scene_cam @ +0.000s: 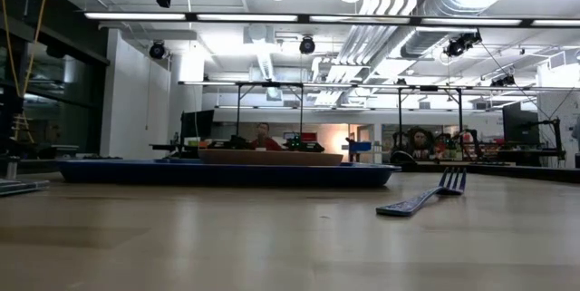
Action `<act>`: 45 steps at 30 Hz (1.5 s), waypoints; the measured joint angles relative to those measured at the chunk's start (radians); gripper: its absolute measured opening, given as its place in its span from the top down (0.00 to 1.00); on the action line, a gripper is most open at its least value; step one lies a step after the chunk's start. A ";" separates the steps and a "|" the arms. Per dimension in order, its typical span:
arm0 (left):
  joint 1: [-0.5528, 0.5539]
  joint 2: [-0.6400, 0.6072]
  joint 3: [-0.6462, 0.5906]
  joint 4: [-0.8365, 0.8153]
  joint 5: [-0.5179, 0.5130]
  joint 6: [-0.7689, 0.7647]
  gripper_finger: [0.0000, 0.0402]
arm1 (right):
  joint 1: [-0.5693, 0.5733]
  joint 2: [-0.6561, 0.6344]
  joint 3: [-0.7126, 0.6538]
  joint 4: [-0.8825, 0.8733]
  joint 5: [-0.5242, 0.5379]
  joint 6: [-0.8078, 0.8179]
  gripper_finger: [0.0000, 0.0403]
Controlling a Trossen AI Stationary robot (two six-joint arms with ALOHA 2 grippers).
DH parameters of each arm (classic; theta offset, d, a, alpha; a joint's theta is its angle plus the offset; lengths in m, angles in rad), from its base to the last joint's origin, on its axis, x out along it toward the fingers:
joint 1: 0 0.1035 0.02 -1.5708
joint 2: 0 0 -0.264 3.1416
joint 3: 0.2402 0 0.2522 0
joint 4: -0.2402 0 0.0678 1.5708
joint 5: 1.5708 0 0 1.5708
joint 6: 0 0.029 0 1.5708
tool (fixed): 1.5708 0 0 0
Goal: Pick and place plate/cup/fork/spoon on tray
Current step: Put the blue cup on the blue tray
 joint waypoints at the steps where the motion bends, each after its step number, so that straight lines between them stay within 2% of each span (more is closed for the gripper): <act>1: 0.000 0.000 0.000 0.002 0.000 0.006 1.00 | -0.019 -0.010 0.016 -0.030 0.006 -0.026 0.98; 4: 0.000 0.000 0.000 0.004 0.000 0.021 1.00 | -0.079 -0.047 0.096 -0.115 0.071 -0.110 0.98; 7: 0.000 0.000 0.000 0.008 0.000 0.023 1.00 | -0.148 -0.085 0.202 -0.161 0.244 -0.230 0.99; 10: 0.000 0.000 0.000 0.008 0.000 0.023 1.00 | -0.242 -0.106 0.299 -0.158 0.467 -0.396 0.99; 13: 0.000 0.000 0.000 0.008 0.000 0.023 1.00 | -0.360 -0.105 0.370 -0.152 0.608 -0.582 0.99; 17: 0.000 0.000 0.000 0.007 0.000 0.023 1.00 | -0.567 -0.102 0.379 -0.073 0.758 -0.780 1.00; 22: 0.000 0.000 0.000 0.007 0.000 0.023 1.00 | -0.847 -0.102 0.304 0.087 0.885 -0.910 1.00; 26: 0.000 0.000 0.000 0.006 0.000 0.023 1.00 | -1.043 -0.101 0.197 0.301 0.875 -1.020 1.00; 32: 0.000 0.000 0.000 0.005 0.000 0.023 1.00 | -1.240 -0.100 0.014 0.595 0.748 -1.081 1.00; 37: 0.000 0.000 0.000 0.005 0.000 0.023 1.00 | -1.299 -0.100 -0.084 0.698 0.690 -1.073 1.00; 41: 0.000 0.000 0.000 0.006 -0.006 0.049 1.00 | -1.304 -0.100 -0.141 0.756 0.628 -1.071 1.00; 45: 0.000 0.000 0.000 0.007 -0.006 0.056 1.00 | -1.303 -0.100 -0.171 0.795 0.619 -1.047 1.00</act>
